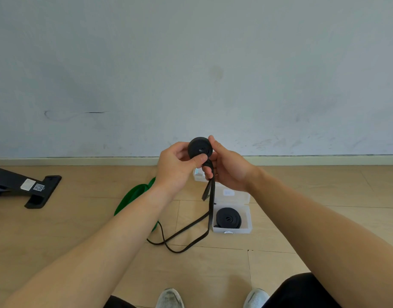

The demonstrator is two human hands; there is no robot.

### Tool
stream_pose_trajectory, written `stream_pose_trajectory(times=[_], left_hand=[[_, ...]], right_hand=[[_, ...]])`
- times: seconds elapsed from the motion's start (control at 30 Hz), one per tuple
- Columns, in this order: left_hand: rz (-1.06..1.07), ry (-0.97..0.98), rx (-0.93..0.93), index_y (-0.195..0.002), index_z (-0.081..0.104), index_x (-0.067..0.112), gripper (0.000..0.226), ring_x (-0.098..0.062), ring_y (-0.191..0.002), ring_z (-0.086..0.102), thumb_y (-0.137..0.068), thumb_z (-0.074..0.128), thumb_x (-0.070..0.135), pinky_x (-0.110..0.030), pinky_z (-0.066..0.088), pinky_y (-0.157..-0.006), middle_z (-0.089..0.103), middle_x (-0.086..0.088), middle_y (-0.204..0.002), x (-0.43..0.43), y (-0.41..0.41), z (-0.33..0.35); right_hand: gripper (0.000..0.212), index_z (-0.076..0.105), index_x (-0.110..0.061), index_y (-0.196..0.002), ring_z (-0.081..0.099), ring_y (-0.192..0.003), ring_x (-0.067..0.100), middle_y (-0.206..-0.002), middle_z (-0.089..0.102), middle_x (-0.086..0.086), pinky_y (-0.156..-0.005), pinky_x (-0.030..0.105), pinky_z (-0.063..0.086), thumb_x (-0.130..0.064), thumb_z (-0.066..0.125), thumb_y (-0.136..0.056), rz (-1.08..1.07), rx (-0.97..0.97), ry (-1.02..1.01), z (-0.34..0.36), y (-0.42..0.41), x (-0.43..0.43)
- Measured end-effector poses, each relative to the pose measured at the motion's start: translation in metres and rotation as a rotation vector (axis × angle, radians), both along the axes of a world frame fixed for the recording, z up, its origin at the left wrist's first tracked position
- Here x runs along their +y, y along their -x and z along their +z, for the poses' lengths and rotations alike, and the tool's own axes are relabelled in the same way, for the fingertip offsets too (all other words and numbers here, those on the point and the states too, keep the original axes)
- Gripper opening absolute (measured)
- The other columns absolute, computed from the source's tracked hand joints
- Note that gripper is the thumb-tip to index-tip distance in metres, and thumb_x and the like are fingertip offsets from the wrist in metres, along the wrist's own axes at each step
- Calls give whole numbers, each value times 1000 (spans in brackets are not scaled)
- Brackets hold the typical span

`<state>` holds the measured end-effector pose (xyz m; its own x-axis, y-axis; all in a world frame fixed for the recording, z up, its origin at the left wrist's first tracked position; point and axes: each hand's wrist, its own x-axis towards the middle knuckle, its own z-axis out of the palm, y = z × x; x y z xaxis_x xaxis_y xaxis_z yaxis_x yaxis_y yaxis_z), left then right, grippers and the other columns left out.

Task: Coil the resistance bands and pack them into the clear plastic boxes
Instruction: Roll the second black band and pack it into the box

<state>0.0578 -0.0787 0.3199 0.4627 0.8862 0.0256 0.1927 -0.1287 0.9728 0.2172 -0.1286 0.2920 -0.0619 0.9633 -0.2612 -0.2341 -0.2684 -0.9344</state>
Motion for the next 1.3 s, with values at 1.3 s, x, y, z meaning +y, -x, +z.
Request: stream_pose_trajectory(times=[1.3], left_hand=[[-166,247,77,-100,74,15,19,-10,-78,75,-84,78,5,-18,57,-67,78,-4,-90,23,12,1]], right_hand=[[28,71,-7,-116,75,-81,16,-88,78,6,-75,32,63,-5,75,-88,-241,-317,-169,19,-1,-4]])
